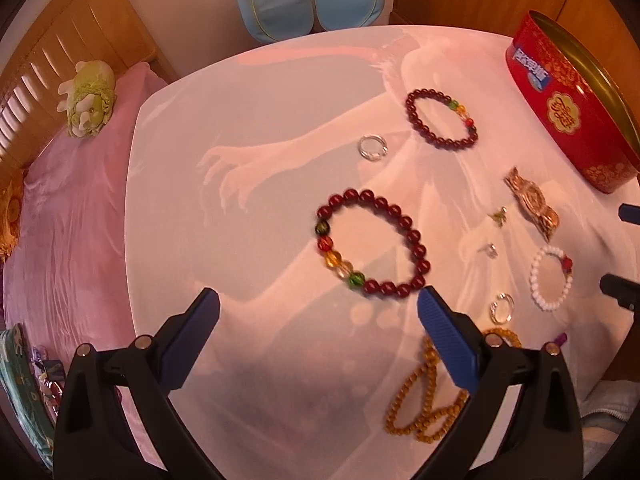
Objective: Organize jewelry
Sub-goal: 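Grasp the red multicolour bead bracelet with the left tool while the right grasps the white pearl bracelet, then carry both held bracelets up and over the open red tin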
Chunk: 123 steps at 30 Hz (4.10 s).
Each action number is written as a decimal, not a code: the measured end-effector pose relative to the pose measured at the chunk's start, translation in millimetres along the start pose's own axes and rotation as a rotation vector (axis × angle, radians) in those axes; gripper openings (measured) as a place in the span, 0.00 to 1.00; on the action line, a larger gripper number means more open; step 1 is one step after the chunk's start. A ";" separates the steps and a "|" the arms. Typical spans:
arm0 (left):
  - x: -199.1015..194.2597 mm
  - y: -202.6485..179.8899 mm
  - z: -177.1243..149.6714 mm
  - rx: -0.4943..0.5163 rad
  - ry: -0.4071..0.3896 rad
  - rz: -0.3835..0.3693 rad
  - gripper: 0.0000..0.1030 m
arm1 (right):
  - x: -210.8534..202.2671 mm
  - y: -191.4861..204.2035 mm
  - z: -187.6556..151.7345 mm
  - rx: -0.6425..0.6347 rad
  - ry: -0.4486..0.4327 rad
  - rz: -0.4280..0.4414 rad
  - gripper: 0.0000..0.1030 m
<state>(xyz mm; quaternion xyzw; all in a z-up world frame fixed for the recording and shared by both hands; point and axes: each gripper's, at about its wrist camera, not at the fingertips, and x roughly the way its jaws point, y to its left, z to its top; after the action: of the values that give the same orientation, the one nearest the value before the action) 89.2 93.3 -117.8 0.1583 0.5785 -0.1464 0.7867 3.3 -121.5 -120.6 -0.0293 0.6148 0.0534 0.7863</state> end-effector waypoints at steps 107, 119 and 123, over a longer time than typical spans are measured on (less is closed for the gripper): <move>-99.3 -77.0 11.2 0.077 -0.321 -0.269 0.09 | -138.1 -37.0 -18.7 0.056 -0.409 0.098 0.10; -183.9 -133.0 78.2 0.088 -0.462 -0.230 0.09 | -182.4 -125.1 -0.3 0.143 -0.610 0.075 0.10; -190.8 -156.2 90.2 0.078 -0.477 -0.234 0.09 | -186.9 -146.6 -2.2 0.166 -0.639 0.083 0.10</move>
<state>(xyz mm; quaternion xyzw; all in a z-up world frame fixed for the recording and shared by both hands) 47.7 -77.1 77.5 0.0815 0.3851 -0.2918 0.8717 -25.8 -276.2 57.3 0.0782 0.3400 0.0415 0.9363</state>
